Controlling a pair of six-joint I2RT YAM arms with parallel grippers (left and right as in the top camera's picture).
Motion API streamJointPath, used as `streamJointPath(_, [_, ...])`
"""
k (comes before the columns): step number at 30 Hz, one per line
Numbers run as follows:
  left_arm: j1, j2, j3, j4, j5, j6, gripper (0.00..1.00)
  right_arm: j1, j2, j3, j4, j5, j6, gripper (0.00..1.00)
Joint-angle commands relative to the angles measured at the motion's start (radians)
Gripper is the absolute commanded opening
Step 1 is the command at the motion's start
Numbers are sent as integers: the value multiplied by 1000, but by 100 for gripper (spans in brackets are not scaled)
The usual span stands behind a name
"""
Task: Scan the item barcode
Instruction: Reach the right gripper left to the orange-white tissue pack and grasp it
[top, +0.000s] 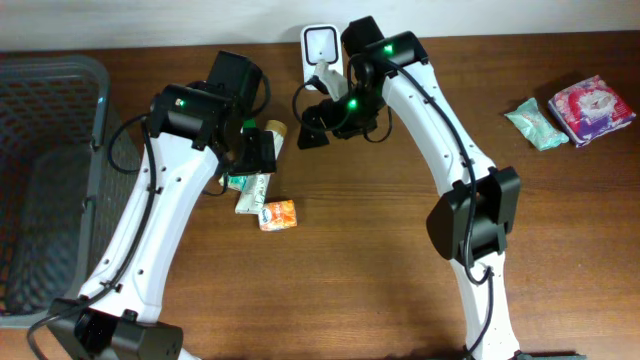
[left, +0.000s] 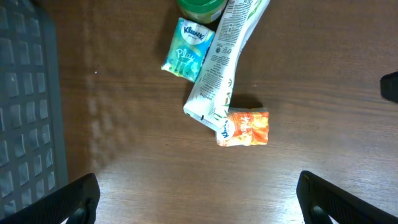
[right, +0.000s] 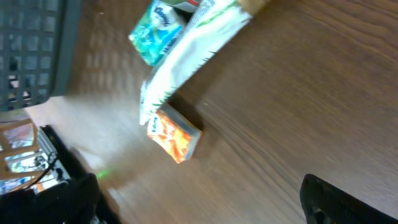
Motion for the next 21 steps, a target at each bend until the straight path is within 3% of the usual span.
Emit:
streamJointPath(1, [6,-4,2,-1,0,-13,99,50,6,-3,-1,-40,5,99])
streamJointPath(17, [6,-4,2,-1,0,-13,99,73,6,-4,-29,41,4,99])
streamJointPath(19, [6,-4,2,-8,-126,48,99,73,6,-4,-27,46,4,99])
streamJointPath(21, [6,-4,2,-8,-127,48,99,73,6,-4,-31,99,4,99])
